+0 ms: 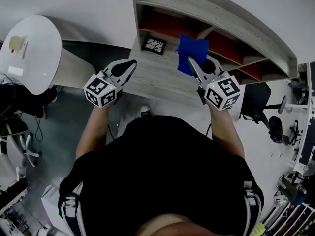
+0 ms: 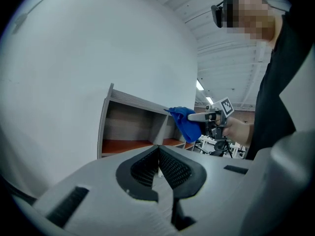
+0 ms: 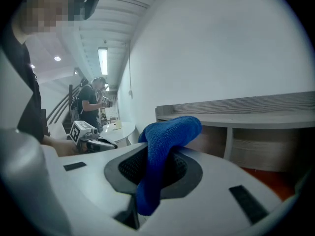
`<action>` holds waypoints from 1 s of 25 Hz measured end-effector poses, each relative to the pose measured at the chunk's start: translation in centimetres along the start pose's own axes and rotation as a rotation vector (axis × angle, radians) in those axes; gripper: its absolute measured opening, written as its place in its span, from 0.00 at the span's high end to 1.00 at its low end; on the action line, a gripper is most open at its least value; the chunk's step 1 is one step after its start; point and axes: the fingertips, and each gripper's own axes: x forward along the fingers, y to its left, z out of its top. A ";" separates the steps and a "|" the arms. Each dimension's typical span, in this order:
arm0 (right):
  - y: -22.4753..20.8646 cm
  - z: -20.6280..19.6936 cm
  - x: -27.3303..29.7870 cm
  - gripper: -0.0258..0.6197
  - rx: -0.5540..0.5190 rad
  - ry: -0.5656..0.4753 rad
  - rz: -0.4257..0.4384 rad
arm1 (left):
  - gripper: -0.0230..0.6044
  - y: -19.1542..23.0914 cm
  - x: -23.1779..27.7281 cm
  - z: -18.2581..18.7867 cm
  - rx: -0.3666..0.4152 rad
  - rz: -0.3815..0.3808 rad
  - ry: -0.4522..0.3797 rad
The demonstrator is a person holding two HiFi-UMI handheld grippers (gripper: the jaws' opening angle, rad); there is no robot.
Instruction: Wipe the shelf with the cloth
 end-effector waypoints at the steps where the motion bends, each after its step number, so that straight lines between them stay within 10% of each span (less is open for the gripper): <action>1: 0.1 0.2 0.5 0.87 0.002 -0.002 -0.001 | 0.94 0.5 -0.1 0.1 0.001 -0.003 0.001; 25: 0.1 0.1 6.1 0.87 0.056 0.001 -0.077 | 0.94 6.7 0.1 1.1 0.016 -0.106 0.002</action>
